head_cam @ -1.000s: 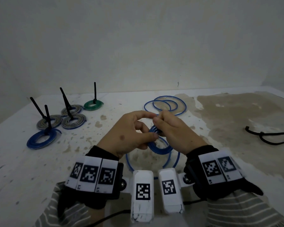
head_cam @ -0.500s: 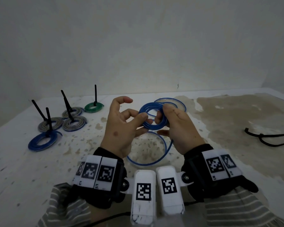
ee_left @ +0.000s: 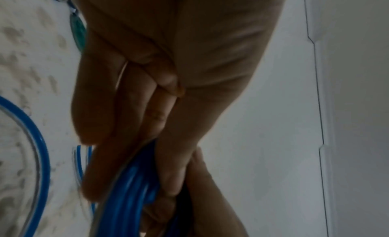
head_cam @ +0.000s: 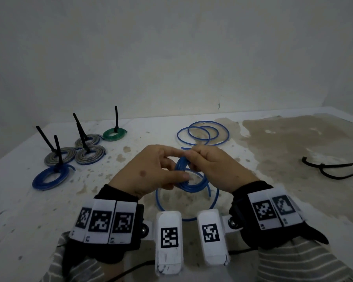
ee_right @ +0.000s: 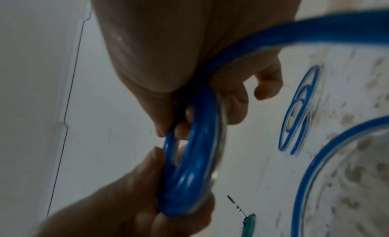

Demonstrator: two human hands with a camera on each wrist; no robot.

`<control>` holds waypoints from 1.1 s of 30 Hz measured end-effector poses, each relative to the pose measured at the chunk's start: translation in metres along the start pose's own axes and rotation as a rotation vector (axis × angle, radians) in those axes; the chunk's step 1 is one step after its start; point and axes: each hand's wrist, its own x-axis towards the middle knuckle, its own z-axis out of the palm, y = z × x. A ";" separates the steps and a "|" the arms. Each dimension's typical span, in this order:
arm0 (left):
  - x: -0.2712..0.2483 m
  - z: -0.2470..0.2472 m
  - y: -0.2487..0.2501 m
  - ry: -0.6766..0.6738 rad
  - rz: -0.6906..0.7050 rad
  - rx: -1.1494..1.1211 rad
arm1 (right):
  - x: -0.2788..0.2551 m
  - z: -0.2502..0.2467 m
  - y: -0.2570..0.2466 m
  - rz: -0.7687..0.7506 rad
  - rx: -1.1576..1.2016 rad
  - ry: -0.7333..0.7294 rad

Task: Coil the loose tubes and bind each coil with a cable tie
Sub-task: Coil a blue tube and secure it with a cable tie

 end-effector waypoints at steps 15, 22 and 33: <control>0.007 0.016 0.001 0.269 -0.018 -0.514 | 0.006 0.004 0.005 -0.015 0.298 0.279; 0.006 0.015 -0.002 0.129 -0.043 -0.257 | 0.004 0.000 0.007 -0.022 0.193 0.199; 0.004 0.005 -0.003 0.131 -0.027 -0.155 | 0.002 0.003 0.000 -0.018 0.087 0.184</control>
